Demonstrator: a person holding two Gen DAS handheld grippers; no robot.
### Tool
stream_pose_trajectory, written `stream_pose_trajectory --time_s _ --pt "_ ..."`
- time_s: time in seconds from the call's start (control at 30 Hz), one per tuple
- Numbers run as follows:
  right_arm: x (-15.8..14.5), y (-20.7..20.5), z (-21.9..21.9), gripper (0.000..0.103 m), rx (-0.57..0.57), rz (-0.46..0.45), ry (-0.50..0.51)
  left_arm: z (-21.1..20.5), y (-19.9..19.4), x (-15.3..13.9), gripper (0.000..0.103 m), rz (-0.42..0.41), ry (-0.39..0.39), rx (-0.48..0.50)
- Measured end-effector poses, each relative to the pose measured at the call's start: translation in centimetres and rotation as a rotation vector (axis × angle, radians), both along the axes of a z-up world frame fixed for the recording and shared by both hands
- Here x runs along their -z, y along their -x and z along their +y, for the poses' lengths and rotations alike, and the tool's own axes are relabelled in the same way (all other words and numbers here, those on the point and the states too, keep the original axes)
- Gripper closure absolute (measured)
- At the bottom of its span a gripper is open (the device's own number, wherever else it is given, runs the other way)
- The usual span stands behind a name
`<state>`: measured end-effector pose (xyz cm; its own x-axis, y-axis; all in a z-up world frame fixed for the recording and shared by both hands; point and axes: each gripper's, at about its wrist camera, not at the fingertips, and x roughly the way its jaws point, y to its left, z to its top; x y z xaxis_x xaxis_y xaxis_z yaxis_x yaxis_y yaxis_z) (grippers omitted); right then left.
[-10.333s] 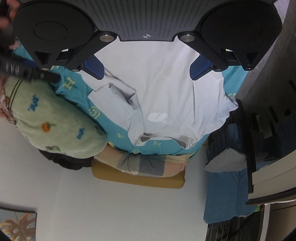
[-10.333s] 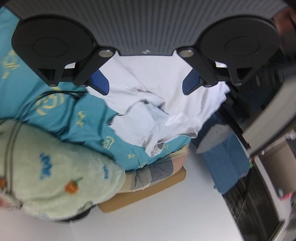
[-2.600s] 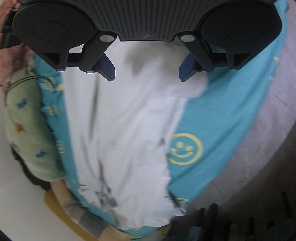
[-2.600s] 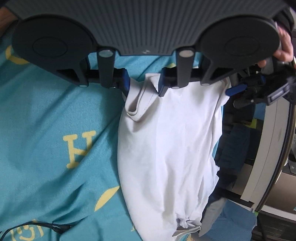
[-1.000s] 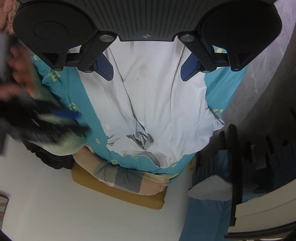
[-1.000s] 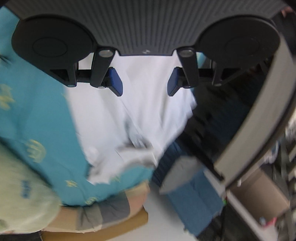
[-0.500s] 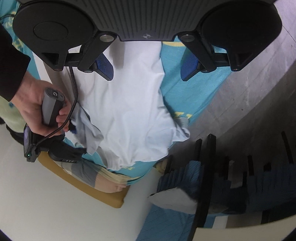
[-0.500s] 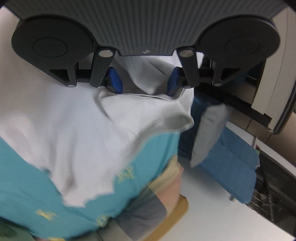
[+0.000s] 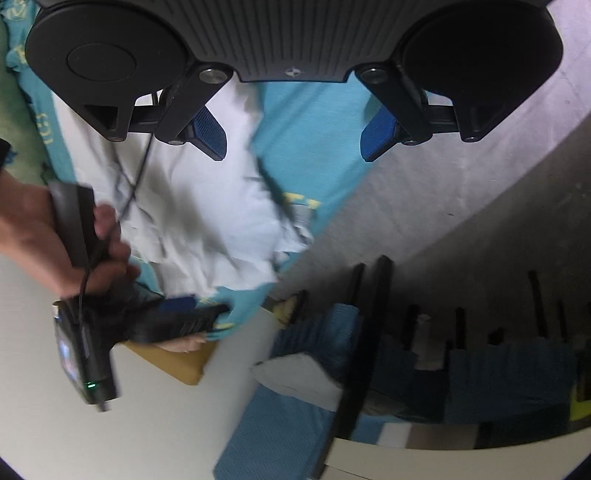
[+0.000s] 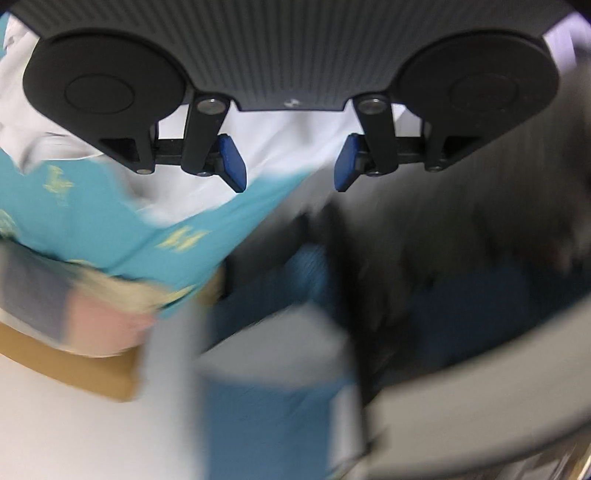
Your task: Fold clothes
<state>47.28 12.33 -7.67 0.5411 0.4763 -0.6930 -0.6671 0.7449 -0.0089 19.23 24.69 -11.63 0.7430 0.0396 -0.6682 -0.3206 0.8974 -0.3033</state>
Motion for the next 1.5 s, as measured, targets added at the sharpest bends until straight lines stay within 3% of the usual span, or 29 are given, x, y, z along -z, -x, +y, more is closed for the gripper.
stream_pose_trajectory --time_s 0.13,0.2,0.27,0.37,0.47,0.5,0.53,0.57,0.7,0.83,0.93,1.0,1.1,1.17,1.23,1.27,1.3,1.33,1.43,1.5 --pt "2.6 4.0 5.1 0.048 -0.225 0.112 0.105 1.3 1.6 -0.1 0.022 0.022 -0.036 -0.04" --pt "3.5 6.1 7.0 0.048 -0.311 0.149 0.145 1.9 2.2 0.3 0.022 0.062 -0.014 -0.046" --pt "4.2 7.7 8.4 0.049 -0.344 0.089 0.246 2.2 2.4 0.4 0.022 0.071 0.007 -0.043" --pt "5.1 9.5 10.0 0.049 -0.355 -0.023 0.417 1.9 2.3 0.3 0.022 0.076 -0.03 -0.04" --pt "5.2 9.0 9.2 0.05 -0.296 -0.019 0.457 2.1 2.3 0.3 0.022 0.07 -0.018 -0.054" --pt "5.1 8.6 8.8 0.06 -0.274 -0.006 0.443 2.3 2.4 0.3 0.022 0.065 -0.009 -0.062" --pt "4.9 8.3 8.4 0.088 -0.246 0.005 0.424 2.4 2.4 0.2 0.022 0.059 0.0 -0.071" --pt "4.5 8.0 8.0 0.096 -0.207 0.005 0.402 2.5 2.4 0.2 0.022 0.05 0.004 -0.08" --pt "1.0 9.3 4.4 0.096 -0.092 -0.084 0.223 2.7 2.9 -0.4 0.022 0.004 0.016 -0.102" --pt "-3.3 10.2 -2.6 0.096 0.083 -0.21 -0.006 2.5 3.2 -1.0 0.022 -0.034 0.029 -0.094" --pt "-3.8 10.0 -9.1 0.096 0.272 -0.198 -0.109 2.1 3.3 -1.2 0.022 -0.04 0.045 -0.067" --pt "-2.3 9.9 -13.1 0.095 0.374 -0.162 -0.119 1.6 3.1 -1.3 0.022 -0.035 0.038 -0.05" --pt "1.1 9.9 -18.7 0.092 0.497 -0.057 -0.108 0.8 2.8 -1.4 0.022 -0.023 0.034 -0.025" --pt "2.7 10.1 -21.3 0.084 0.518 0.012 -0.1 0.5 2.8 -1.4 0.022 -0.022 0.032 -0.013" --pt "2.9 11.1 -22.9 0.053 0.506 0.0 -0.092 0.1 2.7 -1.4 0.022 -0.024 0.021 -0.005" --pt "2.7 11.7 -23.1 0.046 0.49 -0.04 -0.092 -0.1 2.6 -1.3 0.022 -0.021 0.018 -0.003" --pt "2.3 11.9 -22.7 0.036 0.451 -0.074 -0.093 -0.2 2.4 -1.2 0.022 -0.017 0.019 -0.001" --pt "2.0 11.9 -21.9 0.034 0.399 -0.103 -0.095 -0.2 2.3 -1.1 0.022 -0.015 0.02 0.002" --pt "0.9 12.0 -19.6 0.034 0.244 -0.187 -0.098 -0.5 2.0 -1.0 0.022 -0.01 0.014 0.009" --pt "0.8 11.8 -16.8 0.036 0.094 -0.184 -0.07 -0.5 1.7 -0.8 0.022 -0.004 0.012 0.013"
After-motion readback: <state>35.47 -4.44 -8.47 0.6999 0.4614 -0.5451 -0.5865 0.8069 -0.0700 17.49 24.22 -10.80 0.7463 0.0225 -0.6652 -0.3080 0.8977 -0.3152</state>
